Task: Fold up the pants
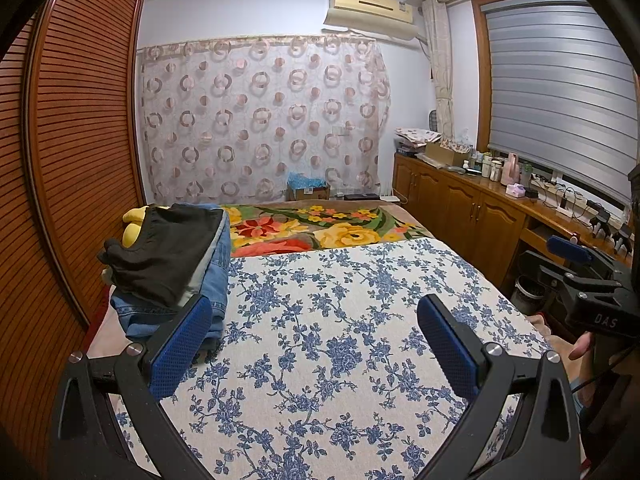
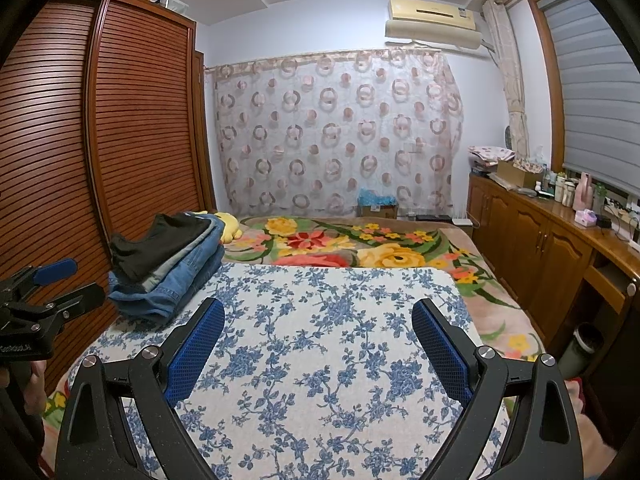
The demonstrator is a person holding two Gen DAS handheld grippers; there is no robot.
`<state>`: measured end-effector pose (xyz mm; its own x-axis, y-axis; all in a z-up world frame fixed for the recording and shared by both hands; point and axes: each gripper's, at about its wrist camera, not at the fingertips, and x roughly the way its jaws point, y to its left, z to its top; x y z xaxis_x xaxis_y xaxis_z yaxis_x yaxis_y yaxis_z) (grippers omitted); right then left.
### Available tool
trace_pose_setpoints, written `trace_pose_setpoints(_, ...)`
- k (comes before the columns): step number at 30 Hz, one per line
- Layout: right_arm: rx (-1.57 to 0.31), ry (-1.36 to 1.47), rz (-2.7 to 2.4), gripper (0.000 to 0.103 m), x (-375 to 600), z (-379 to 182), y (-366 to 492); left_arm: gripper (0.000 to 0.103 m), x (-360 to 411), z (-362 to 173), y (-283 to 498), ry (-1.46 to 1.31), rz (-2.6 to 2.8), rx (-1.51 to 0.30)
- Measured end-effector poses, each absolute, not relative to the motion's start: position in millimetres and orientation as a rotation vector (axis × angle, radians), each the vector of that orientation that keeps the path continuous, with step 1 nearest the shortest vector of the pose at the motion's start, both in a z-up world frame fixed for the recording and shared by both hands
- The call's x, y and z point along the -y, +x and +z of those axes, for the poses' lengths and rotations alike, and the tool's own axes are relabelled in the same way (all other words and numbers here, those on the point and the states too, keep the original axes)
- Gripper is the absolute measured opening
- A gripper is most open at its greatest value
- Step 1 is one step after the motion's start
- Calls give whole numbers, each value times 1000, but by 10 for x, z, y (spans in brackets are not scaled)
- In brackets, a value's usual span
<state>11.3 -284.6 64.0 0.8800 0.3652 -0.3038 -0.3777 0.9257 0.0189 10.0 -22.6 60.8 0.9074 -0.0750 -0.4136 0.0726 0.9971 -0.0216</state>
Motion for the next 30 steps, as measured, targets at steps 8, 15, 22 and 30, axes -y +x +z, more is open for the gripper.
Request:
trace_pose_setpoints(8, -308, -42, 388, 95, 2841, 636, 109, 102, 232, 606, 98, -6, -76, -428)
trace_pose_setpoints(15, -309, -42, 389, 96, 2823, 628, 92, 102, 226, 606, 98, -7, -77, -426)
trace_pose_setpoints(22, -306, -43, 388, 96, 2808, 635, 71, 102, 230, 605, 96, -6, -77, -427)
trace_pose_setpoints(30, -305, -43, 387, 96, 2791, 633, 59, 102, 226, 607, 94, -5, -77, -426)
